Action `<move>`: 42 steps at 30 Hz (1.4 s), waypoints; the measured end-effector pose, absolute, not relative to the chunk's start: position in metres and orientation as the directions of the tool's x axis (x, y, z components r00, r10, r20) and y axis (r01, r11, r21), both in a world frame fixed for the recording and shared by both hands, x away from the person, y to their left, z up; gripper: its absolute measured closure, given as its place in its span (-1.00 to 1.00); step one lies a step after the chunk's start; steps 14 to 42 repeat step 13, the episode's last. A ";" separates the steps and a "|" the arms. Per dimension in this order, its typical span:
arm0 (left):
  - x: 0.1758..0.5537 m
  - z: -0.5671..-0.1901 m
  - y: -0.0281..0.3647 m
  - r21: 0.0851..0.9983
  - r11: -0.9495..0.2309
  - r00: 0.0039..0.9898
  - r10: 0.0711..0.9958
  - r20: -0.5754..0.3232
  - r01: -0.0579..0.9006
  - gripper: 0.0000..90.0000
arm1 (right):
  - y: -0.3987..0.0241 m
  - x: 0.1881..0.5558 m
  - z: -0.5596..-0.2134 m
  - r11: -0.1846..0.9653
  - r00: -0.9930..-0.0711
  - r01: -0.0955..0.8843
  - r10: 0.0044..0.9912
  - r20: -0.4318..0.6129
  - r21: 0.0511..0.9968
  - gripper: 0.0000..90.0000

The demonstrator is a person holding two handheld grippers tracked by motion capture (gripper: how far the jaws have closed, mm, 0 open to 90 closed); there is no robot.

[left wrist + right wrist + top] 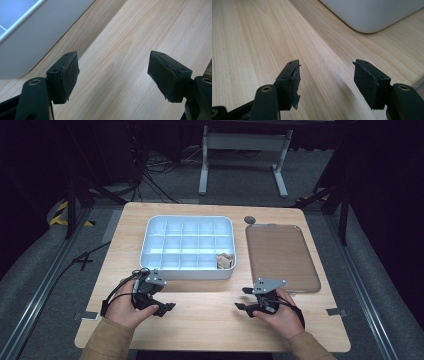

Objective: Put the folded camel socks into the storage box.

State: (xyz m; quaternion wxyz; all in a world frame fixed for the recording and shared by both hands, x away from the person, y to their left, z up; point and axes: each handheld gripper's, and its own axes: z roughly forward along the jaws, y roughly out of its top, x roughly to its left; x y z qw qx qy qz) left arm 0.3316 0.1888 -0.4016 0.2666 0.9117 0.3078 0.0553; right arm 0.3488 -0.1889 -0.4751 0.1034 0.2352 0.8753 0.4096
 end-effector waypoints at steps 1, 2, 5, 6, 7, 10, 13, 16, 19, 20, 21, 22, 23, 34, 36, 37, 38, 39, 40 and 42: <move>0.332 -0.402 0.189 0.524 -0.667 0.805 0.590 -0.063 0.530 -0.44 | -0.189 0.349 -0.476 0.553 -0.866 0.333 0.499 0.016 0.764 -0.15; 0.332 -0.403 0.189 0.523 -0.668 0.806 0.589 -0.064 0.530 -0.44 | -0.189 0.349 -0.476 0.552 -0.866 0.331 0.500 0.014 0.765 -0.16; 0.333 -0.403 0.189 0.520 -0.666 0.805 0.590 -0.072 0.535 -0.44 | -0.190 0.349 -0.477 0.553 -0.866 0.330 0.500 0.013 0.765 -0.18; 0.333 -0.403 0.189 0.520 -0.666 0.805 0.590 -0.072 0.535 -0.44 | -0.190 0.349 -0.477 0.553 -0.866 0.330 0.500 0.013 0.765 -0.18; 0.333 -0.403 0.189 0.519 -0.666 0.804 0.590 -0.072 0.535 -0.44 | -0.190 0.349 -0.478 0.553 -0.865 0.334 0.501 0.015 0.763 -0.18; 0.333 -0.403 0.189 0.513 -0.672 0.805 0.589 -0.067 0.535 -0.44 | -0.191 0.350 -0.478 0.554 -0.864 0.332 0.503 0.011 0.763 -0.18; 0.333 -0.404 0.189 0.518 -0.667 0.803 0.593 -0.066 0.535 -0.45 | -0.191 0.349 -0.477 0.553 -0.864 0.333 0.503 0.013 0.763 -0.19; 0.333 -0.404 0.189 0.518 -0.667 0.803 0.593 -0.066 0.535 -0.45 | -0.191 0.349 -0.477 0.553 -0.864 0.333 0.503 0.013 0.763 -0.19; 0.333 -0.404 0.189 0.518 -0.667 0.803 0.593 -0.066 0.535 -0.45 | -0.191 0.349 -0.477 0.553 -0.864 0.333 0.503 0.013 0.763 -0.19; 0.333 -0.404 0.189 0.518 -0.667 0.803 0.593 -0.066 0.535 -0.45 | -0.191 0.349 -0.477 0.553 -0.864 0.333 0.503 0.013 0.763 -0.19; 0.333 -0.404 0.189 0.518 -0.667 0.803 0.593 -0.066 0.535 -0.45 | -0.191 0.349 -0.477 0.553 -0.864 0.333 0.503 0.013 0.763 -0.19; 0.333 -0.404 0.189 0.518 -0.667 0.803 0.593 -0.066 0.535 -0.45 | -0.191 0.349 -0.477 0.553 -0.864 0.333 0.503 0.013 0.763 -0.19; 0.333 -0.404 0.189 0.518 -0.667 0.803 0.593 -0.066 0.535 -0.45 | -0.191 0.349 -0.477 0.553 -0.864 0.333 0.503 0.013 0.763 -0.19; 0.333 -0.404 0.189 0.518 -0.667 0.803 0.593 -0.066 0.535 -0.45 | -0.191 0.349 -0.477 0.553 -0.864 0.333 0.503 0.013 0.763 -0.19; 0.333 -0.404 0.189 0.518 -0.667 0.803 0.593 -0.066 0.535 -0.45 | -0.191 0.349 -0.477 0.553 -0.864 0.333 0.503 0.013 0.763 -0.19; 0.333 -0.404 0.189 0.518 -0.667 0.803 0.593 -0.066 0.535 -0.45 | -0.191 0.349 -0.477 0.553 -0.864 0.333 0.503 0.013 0.763 -0.19; 0.333 -0.404 0.189 0.518 -0.667 0.803 0.593 -0.066 0.535 -0.45 | -0.191 0.349 -0.477 0.553 -0.864 0.333 0.503 0.013 0.763 -0.19; 0.333 -0.404 0.189 0.518 -0.667 0.803 0.593 -0.066 0.535 -0.45 | -0.191 0.349 -0.477 0.553 -0.864 0.333 0.503 0.013 0.763 -0.19; 0.333 -0.404 0.189 0.518 -0.667 0.803 0.593 -0.066 0.535 -0.45 | -0.191 0.349 -0.477 0.553 -0.864 0.333 0.503 0.013 0.763 -0.19; 0.333 -0.404 0.189 0.518 -0.667 0.803 0.593 -0.066 0.535 -0.45 | -0.191 0.349 -0.477 0.553 -0.864 0.333 0.503 0.013 0.763 -0.19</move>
